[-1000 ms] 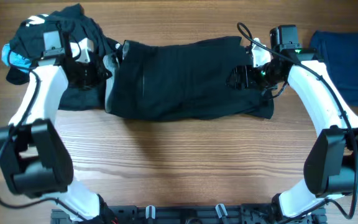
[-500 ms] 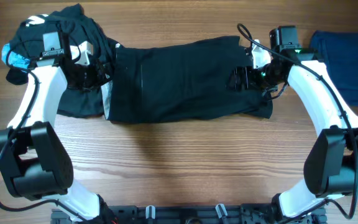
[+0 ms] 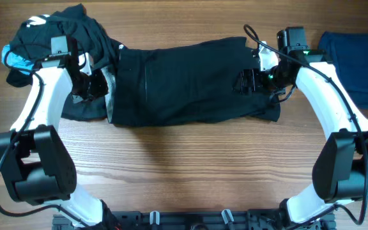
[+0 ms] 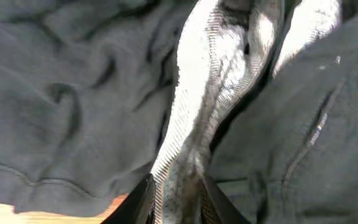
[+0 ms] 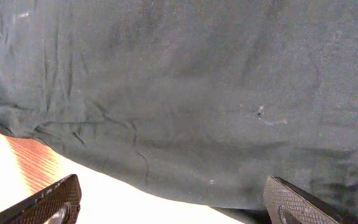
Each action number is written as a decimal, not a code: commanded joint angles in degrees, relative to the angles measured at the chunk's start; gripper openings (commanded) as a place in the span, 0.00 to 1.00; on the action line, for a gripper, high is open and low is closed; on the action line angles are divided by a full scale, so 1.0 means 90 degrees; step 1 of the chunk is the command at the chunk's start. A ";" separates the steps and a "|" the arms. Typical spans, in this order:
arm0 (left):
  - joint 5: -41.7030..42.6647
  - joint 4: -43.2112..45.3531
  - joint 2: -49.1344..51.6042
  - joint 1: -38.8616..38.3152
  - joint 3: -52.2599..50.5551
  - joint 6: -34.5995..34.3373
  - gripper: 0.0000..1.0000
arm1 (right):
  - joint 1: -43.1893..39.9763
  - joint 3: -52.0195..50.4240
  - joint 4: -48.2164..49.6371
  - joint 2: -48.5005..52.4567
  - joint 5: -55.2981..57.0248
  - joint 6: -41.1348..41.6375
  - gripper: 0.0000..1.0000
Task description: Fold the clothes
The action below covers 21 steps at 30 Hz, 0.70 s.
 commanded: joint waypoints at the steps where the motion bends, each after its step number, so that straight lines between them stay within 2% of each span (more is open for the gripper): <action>1: -0.0308 0.0313 0.0153 -0.0005 -0.0007 0.0032 0.29 | 0.0010 0.0066 0.0010 -0.0039 0.0068 0.0010 0.95; 5: -0.0146 0.0775 0.0408 -0.0005 -0.0007 0.0036 0.33 | 0.0010 0.0066 0.0015 -0.0039 0.0068 0.0007 0.95; 16: 0.0503 0.1311 0.0775 -0.0010 -0.0007 0.0034 0.31 | 0.0010 0.0066 0.0032 -0.0039 0.0070 0.0010 0.96; 21: 0.0517 0.1333 0.0814 -0.0024 -0.0007 0.0034 0.31 | 0.0010 0.0066 0.0041 -0.0039 0.0070 0.0012 0.96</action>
